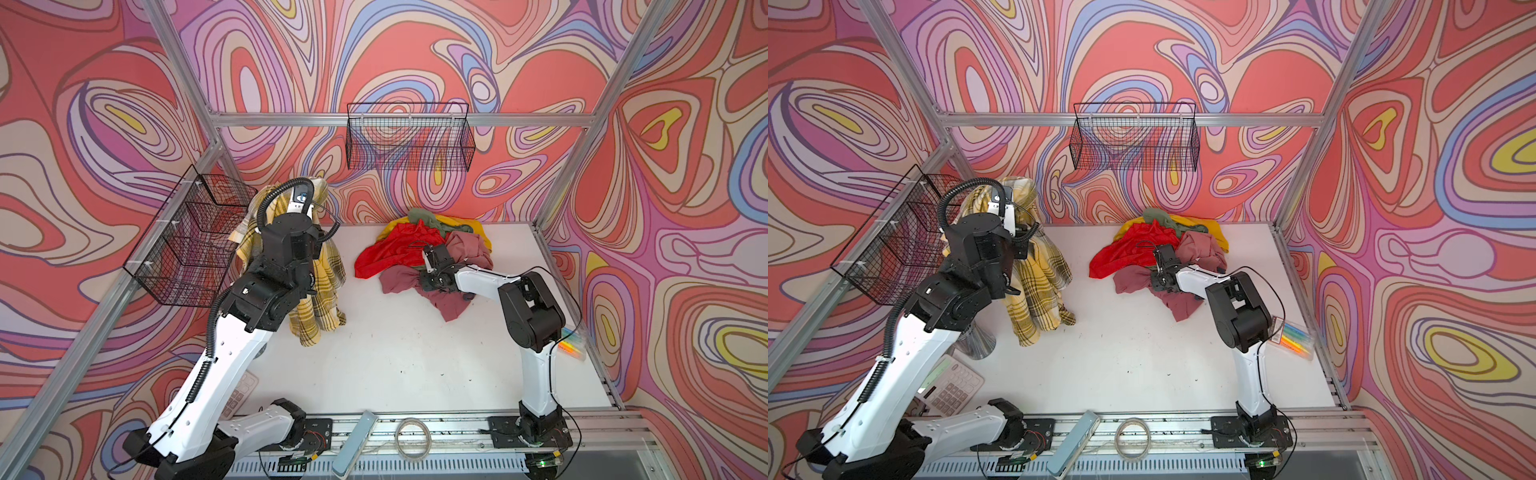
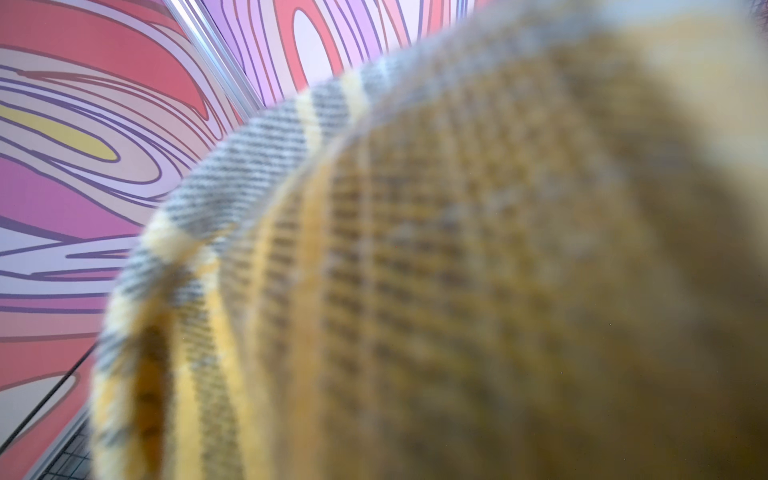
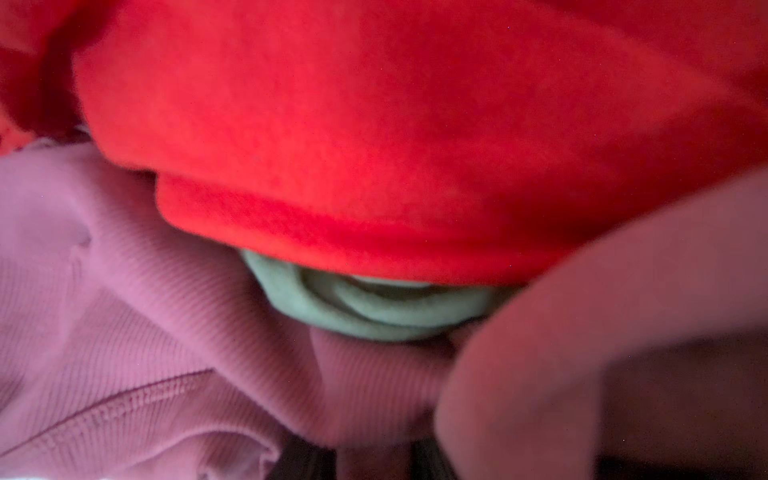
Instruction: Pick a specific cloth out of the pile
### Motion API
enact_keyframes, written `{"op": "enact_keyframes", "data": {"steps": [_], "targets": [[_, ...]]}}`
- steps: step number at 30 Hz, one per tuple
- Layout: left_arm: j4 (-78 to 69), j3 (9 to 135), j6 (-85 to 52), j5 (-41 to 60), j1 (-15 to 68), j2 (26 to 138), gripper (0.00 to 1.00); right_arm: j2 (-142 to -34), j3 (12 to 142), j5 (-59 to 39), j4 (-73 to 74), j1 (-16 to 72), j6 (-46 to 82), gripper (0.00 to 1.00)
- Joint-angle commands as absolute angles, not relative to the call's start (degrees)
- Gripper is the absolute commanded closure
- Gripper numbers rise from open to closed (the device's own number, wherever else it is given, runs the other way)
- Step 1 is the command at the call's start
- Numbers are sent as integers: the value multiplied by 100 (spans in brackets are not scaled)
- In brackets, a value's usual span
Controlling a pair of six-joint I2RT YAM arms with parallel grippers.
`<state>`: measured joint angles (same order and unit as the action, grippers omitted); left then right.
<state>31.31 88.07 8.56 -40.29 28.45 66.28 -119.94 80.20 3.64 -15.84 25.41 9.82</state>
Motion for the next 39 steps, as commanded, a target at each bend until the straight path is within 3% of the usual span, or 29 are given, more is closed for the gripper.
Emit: {"op": "enact_keyframes", "data": {"steps": [1,6,13,23,33,36,39], "targets": [[3489,8511,98,-3386,2768,6738,100,-11937,7708,348,-1796,2487,1137,61],[3347,7440,-886,-2857,2697,6852,100,-11528,7438,223,-1715,2487,1281,57],[2677,6187,-1981,-1796,2134,7073,100,-11161,7356,-169,-1683,2502,1388,41],[2408,5117,-2974,-771,1303,7395,100,-10708,7412,-403,-1875,2556,1422,37],[3226,5527,-3067,-330,1094,8364,100,-10387,7641,-449,-2284,2698,1239,34],[3665,5750,-3227,-655,1090,8650,100,-10243,7605,-411,-2309,2707,1255,34],[3747,5731,-3393,-838,1013,8705,93,-10187,7573,-277,-2331,2707,1237,34]]}}
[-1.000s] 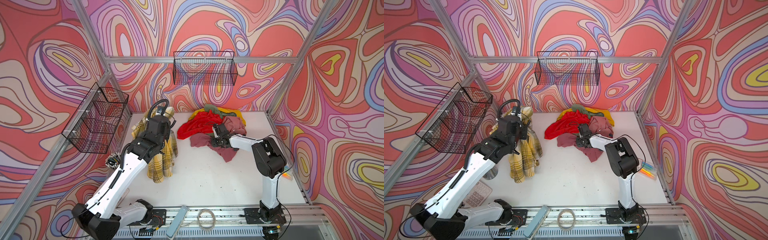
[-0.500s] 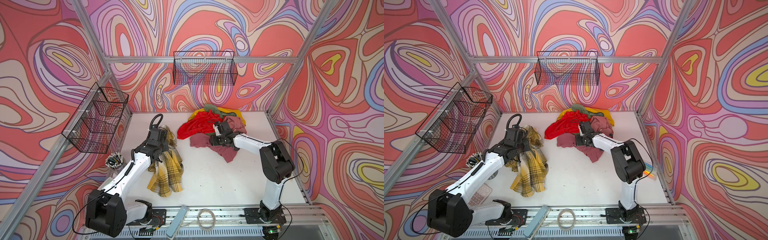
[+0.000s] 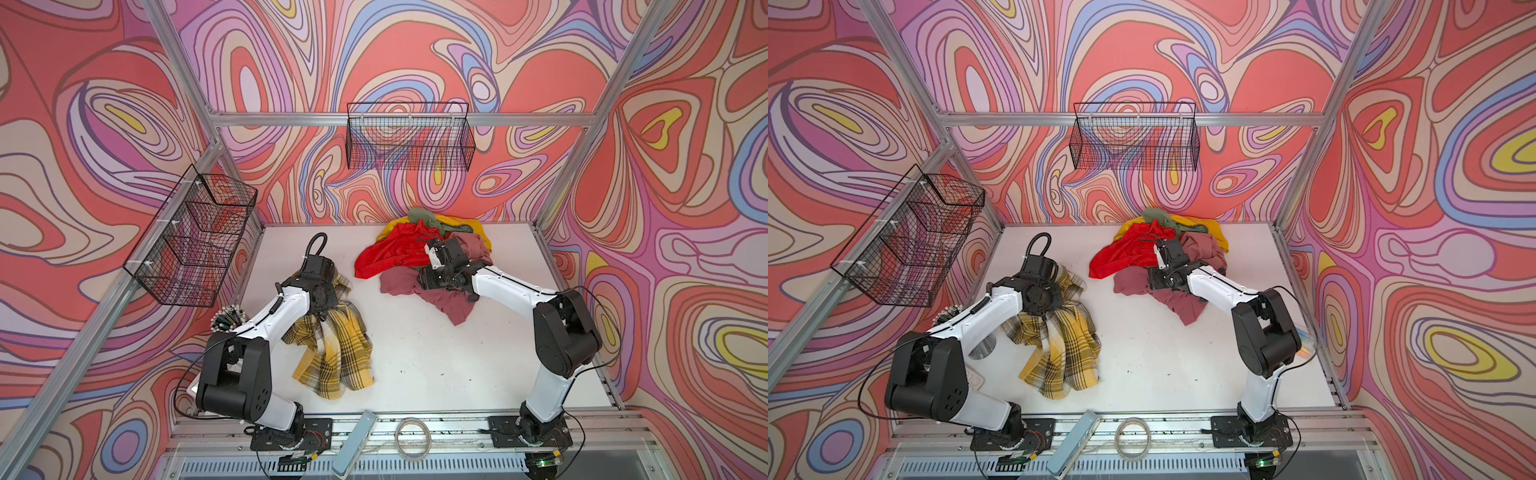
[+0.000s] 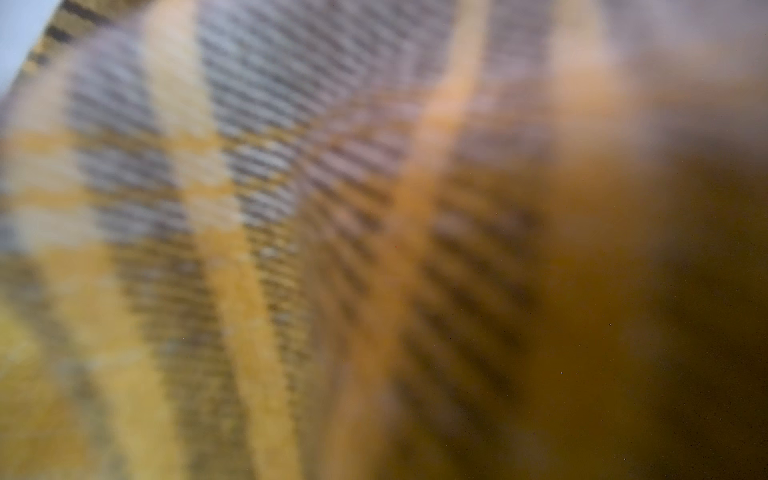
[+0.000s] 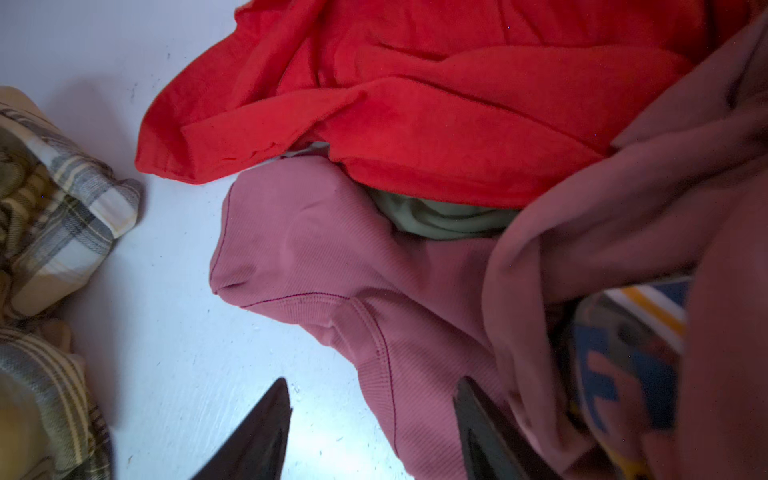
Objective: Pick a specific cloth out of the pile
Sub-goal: 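Lower the plaid shirt onto the table near the left arm with the left gripper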
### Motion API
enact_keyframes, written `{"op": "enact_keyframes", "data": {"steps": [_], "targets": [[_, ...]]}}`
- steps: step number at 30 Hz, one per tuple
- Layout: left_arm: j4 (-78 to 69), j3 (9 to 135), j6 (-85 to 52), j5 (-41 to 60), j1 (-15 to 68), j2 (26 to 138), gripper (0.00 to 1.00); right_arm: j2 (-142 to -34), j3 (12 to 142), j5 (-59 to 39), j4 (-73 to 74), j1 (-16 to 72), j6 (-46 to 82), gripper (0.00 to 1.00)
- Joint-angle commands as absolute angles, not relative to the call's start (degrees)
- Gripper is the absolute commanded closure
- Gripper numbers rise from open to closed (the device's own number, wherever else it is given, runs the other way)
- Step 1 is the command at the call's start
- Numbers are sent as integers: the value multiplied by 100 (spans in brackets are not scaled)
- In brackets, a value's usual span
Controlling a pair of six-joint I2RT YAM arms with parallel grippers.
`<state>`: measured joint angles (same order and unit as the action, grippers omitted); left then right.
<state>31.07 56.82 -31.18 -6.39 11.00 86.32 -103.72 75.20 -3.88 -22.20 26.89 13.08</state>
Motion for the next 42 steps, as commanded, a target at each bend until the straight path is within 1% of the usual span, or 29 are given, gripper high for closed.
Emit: {"op": "enact_keyframes", "data": {"steps": [1,2,3,9,11,13,17,20,23,26,28,31,34,36,40,42], "targets": [[3749,5728,-3436,-858,965,8684,94,-10008,7560,-242,-2338,2710,1221,34],[3743,5722,-3468,-882,929,8653,95,-9966,7542,-228,-2347,2709,1214,34],[3732,5711,-3494,-920,886,8600,100,-9929,7531,-199,-2347,2709,1200,34],[3521,5999,-3198,-1226,826,7643,100,-9775,7485,-166,-2382,2707,1151,34],[3538,6396,-2962,-1416,826,7323,100,-9726,7485,-214,-2364,2709,1142,34],[3672,7084,-2635,-1490,826,7176,100,-9685,7481,-253,-2332,2716,1143,34],[3601,8233,-2098,-1116,826,7041,100,-9609,7477,-263,-2221,2764,1139,35],[3026,8511,-1828,-833,834,6798,100,-9589,7497,-210,-2141,2832,1117,35],[2279,8264,-1524,-816,839,6424,100,-9584,7488,-139,-2059,2925,1081,36],[1920,7653,-1235,-1063,911,5949,100,-9606,7497,-116,-2031,3010,1073,36],[1630,6906,-1018,-1497,1054,5535,100,-9622,7497,-94,-1989,3088,1075,36],[1256,5778,-1042,-1882,1296,4913,100,-9650,7521,-31,-1951,3204,1073,36],[1369,4986,-1251,-2400,1815,4544,100,-9692,7574,-12,-1973,3282,1063,37],[1808,4698,-1731,-2609,2011,4450,100,-9728,7615,-15,-2024,3304,1063,37],[2597,4482,-2501,-2832,2029,4578,100,-9756,7672,-60,-2124,3344,1048,37],[2751,4505,-2510,-3045,2027,4858,100,-9765,7682,-55,-2178,3363,1031,37]]}}
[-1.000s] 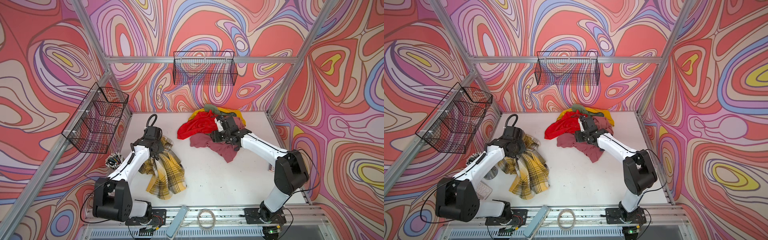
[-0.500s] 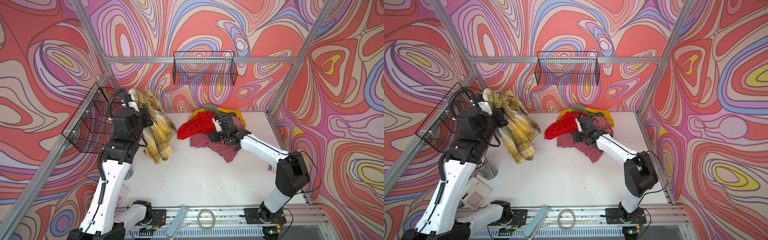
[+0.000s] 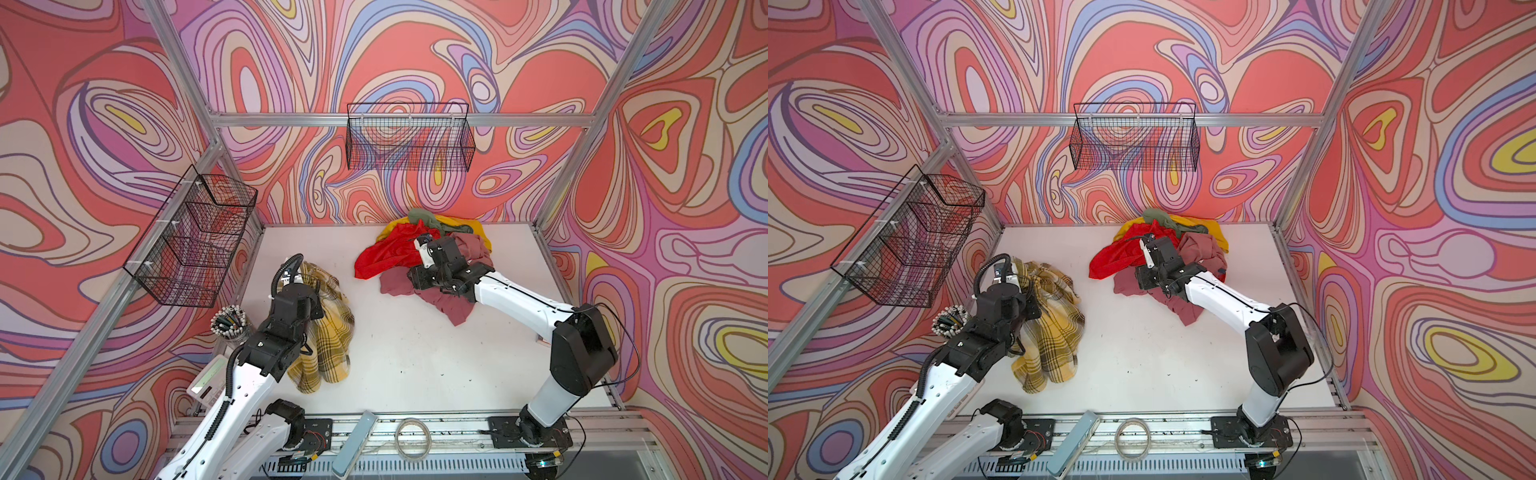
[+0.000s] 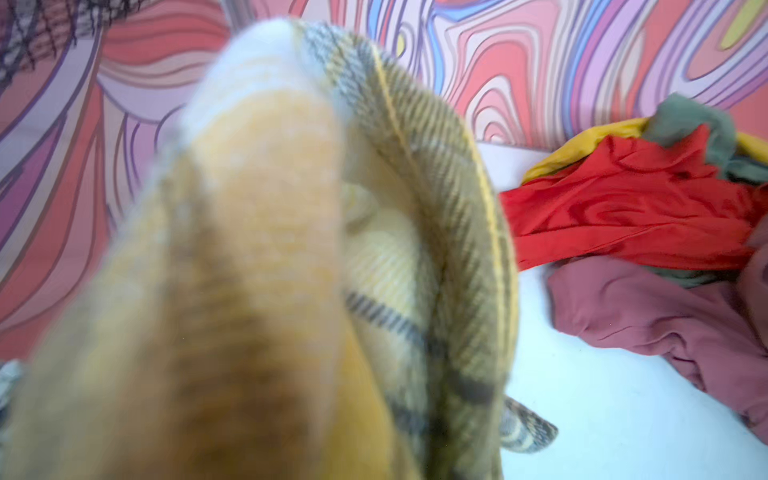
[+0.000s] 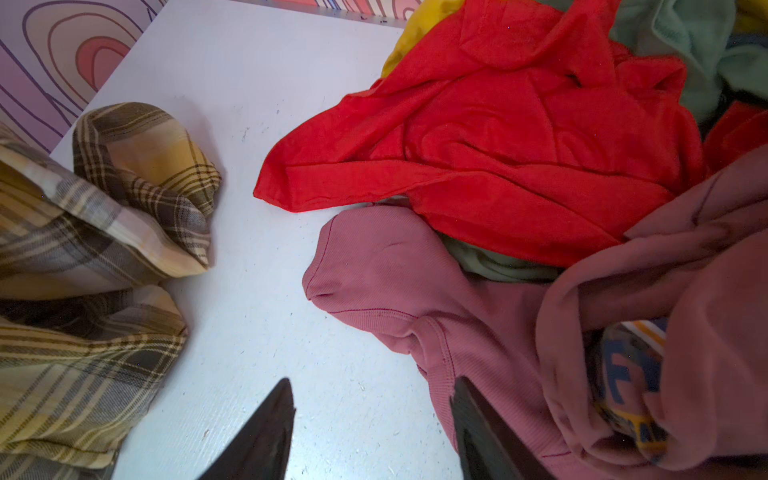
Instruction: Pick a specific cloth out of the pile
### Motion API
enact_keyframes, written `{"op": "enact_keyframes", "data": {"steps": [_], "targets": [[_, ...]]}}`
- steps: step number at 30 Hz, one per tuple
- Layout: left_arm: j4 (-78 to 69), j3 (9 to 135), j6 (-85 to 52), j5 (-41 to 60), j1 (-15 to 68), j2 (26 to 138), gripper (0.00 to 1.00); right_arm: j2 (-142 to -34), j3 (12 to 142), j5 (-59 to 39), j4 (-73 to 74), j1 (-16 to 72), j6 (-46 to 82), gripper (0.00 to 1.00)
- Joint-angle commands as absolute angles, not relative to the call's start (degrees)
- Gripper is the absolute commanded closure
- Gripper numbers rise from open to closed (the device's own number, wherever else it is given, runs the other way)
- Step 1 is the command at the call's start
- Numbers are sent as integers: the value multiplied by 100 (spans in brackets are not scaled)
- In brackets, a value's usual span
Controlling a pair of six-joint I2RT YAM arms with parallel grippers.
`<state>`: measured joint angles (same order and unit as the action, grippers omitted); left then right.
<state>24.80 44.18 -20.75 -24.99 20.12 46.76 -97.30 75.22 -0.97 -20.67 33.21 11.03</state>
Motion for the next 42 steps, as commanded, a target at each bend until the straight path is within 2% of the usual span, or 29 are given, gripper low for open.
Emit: {"op": "enact_keyframes", "data": {"steps": [1,5,9,14,22,24,26,27,30,31,32,33,36,42], "targets": [[2801,4577,-2429,-3074,2022,5072,100,-9773,7682,-61,-2197,3366,1023,37],[2988,4938,-2384,-2997,2022,6003,100,-9758,7647,9,-2276,3389,977,37],[3503,5218,-3027,-3004,1978,7112,100,-9670,7484,52,-2313,3390,967,37],[3985,5544,-3398,-2369,1325,8406,100,-9372,7102,321,-2216,3383,836,36],[3856,6032,-2983,-1896,873,9420,100,-8834,6488,635,-2096,3136,619,29],[3876,6205,-2878,-1812,829,9683,87,-8721,6336,648,-2075,3024,637,28],[3831,6319,-2844,-1776,768,9839,82,-8631,6211,659,-2059,2958,644,27],[3835,6387,-2840,-1773,741,9890,75,-8593,6150,663,-2052,2930,634,27],[4017,6588,-2889,-1907,725,9846,47,-8480,5980,794,-1986,2855,614,25],[4056,6593,-2904,-1981,729,9739,34,-8407,5890,850,-1928,2823,582,24],[4069,6556,-2939,-2086,729,9558,10,-8327,5783,900,-1844,2781,550,23],[4055,6497,-2952,-2165,729,9368,0,-8243,5690,974,-1761,2749,522,21],[3881,6228,-2956,-2204,734,8604,0,-7934,5309,1201,-1373,2628,370,16],[3191,5462,-2434,-1883,969,6818,0,-7276,4232,1280,-46,2167,41,12]]}}
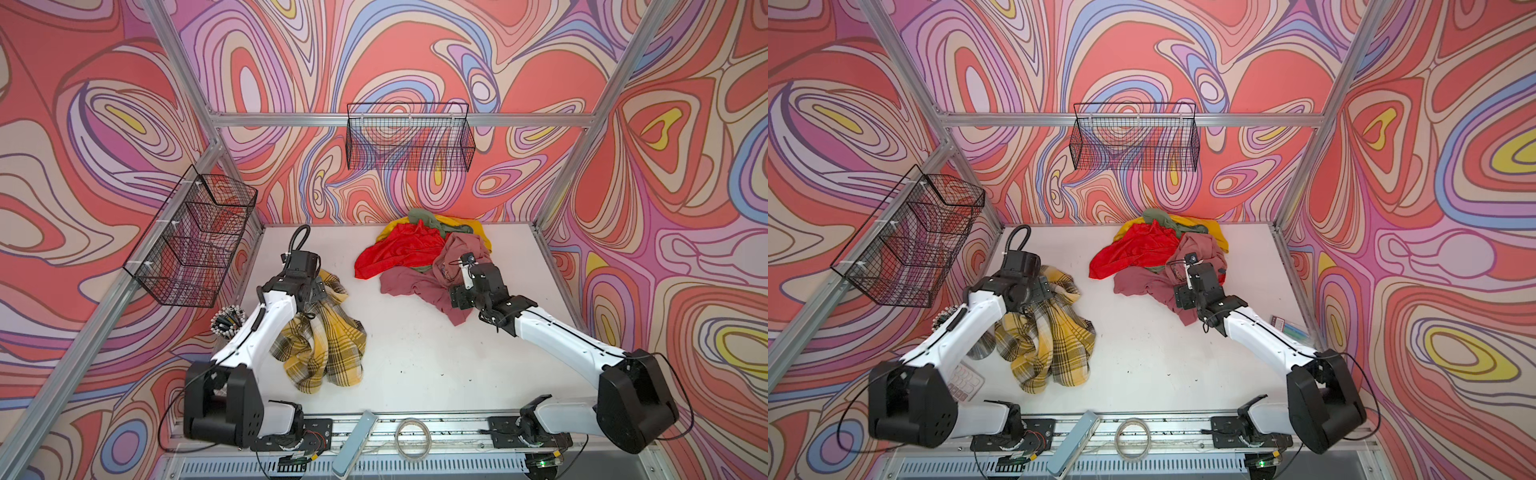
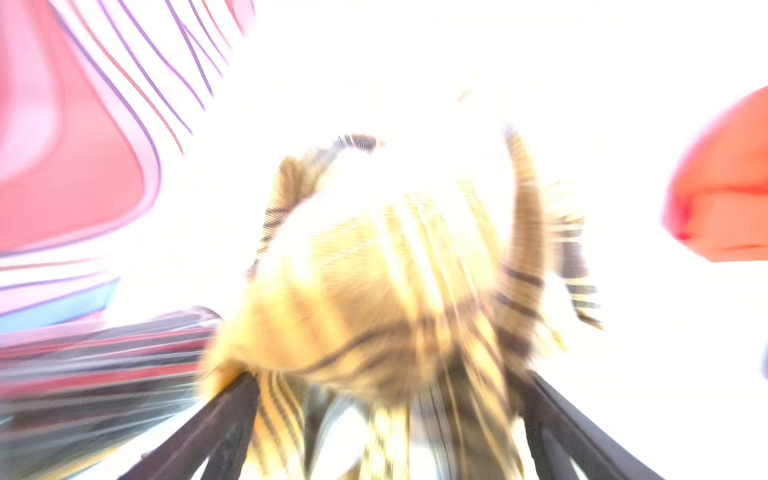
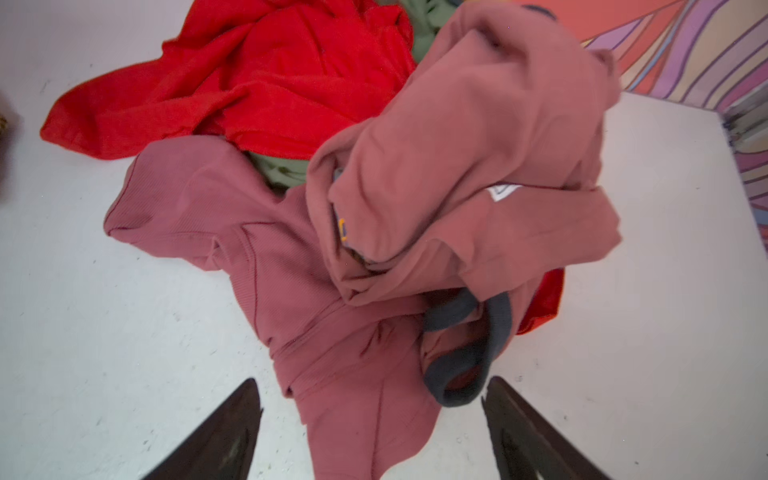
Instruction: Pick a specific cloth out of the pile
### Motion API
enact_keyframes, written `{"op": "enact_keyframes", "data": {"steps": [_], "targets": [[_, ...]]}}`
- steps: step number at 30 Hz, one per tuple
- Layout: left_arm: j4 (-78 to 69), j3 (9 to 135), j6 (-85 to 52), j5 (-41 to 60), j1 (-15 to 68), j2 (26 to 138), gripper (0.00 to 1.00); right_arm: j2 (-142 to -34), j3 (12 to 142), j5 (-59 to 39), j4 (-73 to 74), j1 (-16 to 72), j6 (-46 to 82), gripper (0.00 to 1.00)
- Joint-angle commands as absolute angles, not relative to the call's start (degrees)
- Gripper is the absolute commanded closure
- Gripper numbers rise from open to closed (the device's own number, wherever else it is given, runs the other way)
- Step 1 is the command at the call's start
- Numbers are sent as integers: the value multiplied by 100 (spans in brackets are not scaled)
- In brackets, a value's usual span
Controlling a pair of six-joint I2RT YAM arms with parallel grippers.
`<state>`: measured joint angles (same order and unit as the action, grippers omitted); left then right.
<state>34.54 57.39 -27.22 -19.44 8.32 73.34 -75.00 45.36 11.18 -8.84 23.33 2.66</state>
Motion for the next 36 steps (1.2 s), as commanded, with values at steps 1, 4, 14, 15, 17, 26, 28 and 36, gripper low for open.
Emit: {"op": "enact_keyframes", "data": {"steps": [1,4,14,15,17,26,28,36], "targets": [[3117,5311,-2320,-1948,1084,6513,0,-7166,4028,1279,234,2090,-8,11],[2934,4869,-1952,-2358,1517,5716,0,-6982,3461,1312,1082,1857,-159,10],[1620,3165,-1211,-3051,1845,4167,0,-7542,2121,1292,3620,1137,-103,10],[1369,3033,-1171,-3120,1846,4118,0,-7670,2028,1291,3872,1102,-60,10],[799,2593,-1038,-3283,1849,4025,0,-7880,1942,1285,4275,1064,-53,11],[-2481,955,199,-3490,1831,4026,0,-8780,2142,1003,5410,854,-392,11],[-3045,797,251,-3392,1719,4400,0,-8940,2203,933,5508,732,-401,11],[-4894,1080,-25,-2070,731,6728,0,-9830,2194,570,6369,333,-152,11]]}}
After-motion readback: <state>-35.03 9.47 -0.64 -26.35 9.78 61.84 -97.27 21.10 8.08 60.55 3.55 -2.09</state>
